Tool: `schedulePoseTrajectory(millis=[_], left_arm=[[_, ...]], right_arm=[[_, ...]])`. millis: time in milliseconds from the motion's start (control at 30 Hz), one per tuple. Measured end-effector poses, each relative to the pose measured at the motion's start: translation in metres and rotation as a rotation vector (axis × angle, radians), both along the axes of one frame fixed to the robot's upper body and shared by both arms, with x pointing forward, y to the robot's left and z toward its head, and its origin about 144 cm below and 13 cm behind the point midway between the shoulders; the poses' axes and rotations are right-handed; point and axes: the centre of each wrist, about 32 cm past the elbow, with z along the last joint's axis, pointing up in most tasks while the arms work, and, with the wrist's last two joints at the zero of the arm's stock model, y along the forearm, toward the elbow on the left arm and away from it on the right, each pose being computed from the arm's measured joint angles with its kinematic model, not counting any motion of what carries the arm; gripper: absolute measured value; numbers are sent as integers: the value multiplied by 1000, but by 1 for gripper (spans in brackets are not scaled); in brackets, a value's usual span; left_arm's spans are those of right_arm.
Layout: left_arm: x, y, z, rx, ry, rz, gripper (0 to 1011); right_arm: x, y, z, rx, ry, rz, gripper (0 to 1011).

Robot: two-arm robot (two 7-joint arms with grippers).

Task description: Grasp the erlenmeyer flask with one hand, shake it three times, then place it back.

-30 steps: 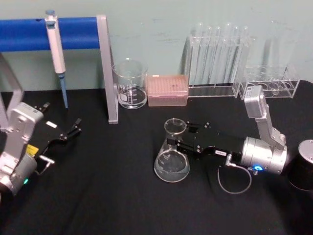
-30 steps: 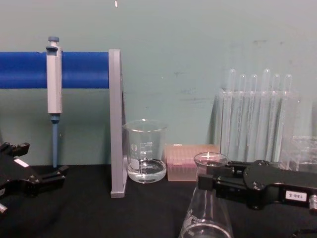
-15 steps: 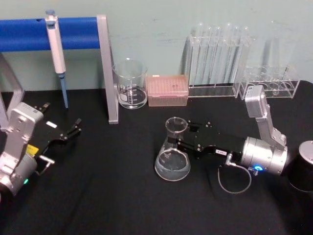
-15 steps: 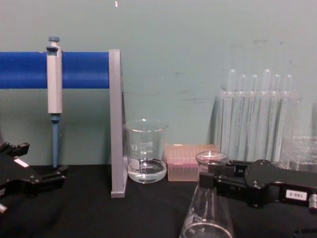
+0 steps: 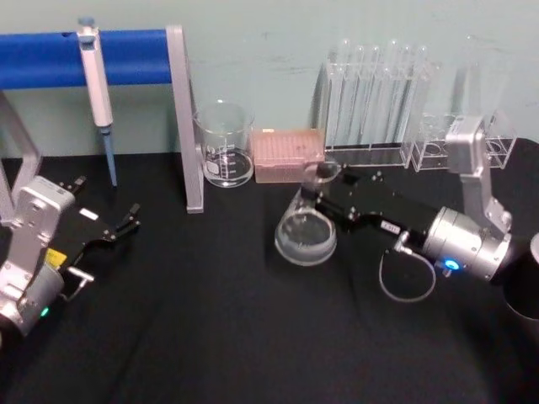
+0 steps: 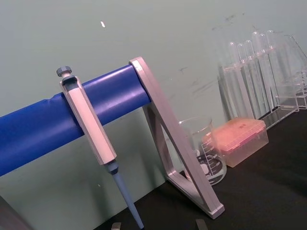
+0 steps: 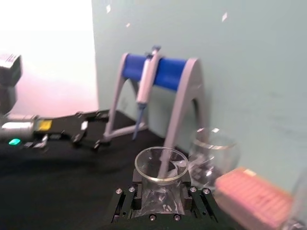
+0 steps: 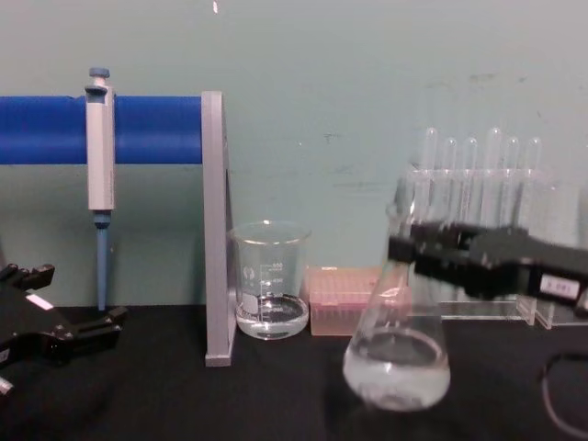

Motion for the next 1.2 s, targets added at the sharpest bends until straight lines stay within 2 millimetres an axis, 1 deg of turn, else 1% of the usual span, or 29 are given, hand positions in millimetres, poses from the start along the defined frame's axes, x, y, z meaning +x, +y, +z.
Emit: schedulePoseTrajectory(millis=[133, 233, 333, 467, 733, 1067, 1200], left_arm=[[0, 0, 0, 0, 0, 0, 1001], [0, 0, 0, 0, 0, 0, 1001], [0, 0, 0, 0, 0, 0, 1001], [0, 0, 0, 0, 0, 0, 1001], [0, 0, 0, 0, 0, 0, 1001], [0, 0, 0, 0, 0, 0, 1001], [0, 0, 0, 0, 0, 0, 1001]], right_arm=[[-6, 2, 14, 17, -46, -72, 448], [-10, 3, 22, 26, -65, -117, 448], [-17, 5, 32, 42, -86, -184, 448], [-25, 6, 39, 65, -96, -248, 448], [-37, 7, 42, 90, -97, -342, 448], [-40, 8, 41, 87, -93, -380, 448], [-38, 9, 40, 82, -99, -357, 448]])
